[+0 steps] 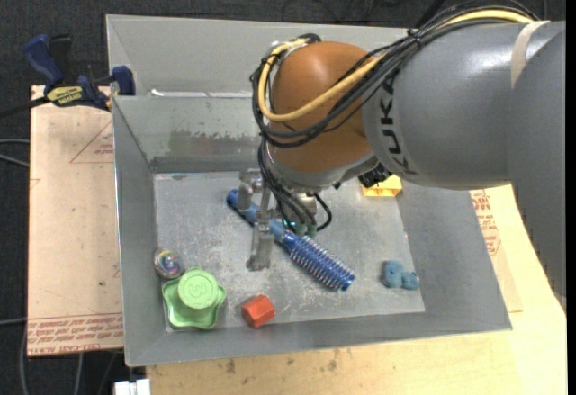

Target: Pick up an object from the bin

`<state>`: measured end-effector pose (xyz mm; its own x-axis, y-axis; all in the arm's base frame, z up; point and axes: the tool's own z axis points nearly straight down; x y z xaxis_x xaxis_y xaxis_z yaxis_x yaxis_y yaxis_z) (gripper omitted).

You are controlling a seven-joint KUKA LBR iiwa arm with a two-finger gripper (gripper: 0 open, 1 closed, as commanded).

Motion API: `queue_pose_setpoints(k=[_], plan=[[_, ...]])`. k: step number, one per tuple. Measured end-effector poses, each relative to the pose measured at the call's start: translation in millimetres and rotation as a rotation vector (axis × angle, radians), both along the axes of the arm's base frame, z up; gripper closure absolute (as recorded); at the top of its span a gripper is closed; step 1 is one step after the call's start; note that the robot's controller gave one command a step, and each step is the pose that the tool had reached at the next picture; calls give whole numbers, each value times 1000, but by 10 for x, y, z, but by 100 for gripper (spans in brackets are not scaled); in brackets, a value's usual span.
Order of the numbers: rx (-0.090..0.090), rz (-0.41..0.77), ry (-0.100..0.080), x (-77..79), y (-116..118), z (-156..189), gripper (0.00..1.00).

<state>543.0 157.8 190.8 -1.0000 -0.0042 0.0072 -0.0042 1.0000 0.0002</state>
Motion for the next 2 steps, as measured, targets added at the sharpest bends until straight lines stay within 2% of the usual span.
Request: queue_pose_setpoints(k=[1,2], plan=[[4,536,-10,-446,512,-1195,0],[3,533,-9,-444,501,-1189,100]])
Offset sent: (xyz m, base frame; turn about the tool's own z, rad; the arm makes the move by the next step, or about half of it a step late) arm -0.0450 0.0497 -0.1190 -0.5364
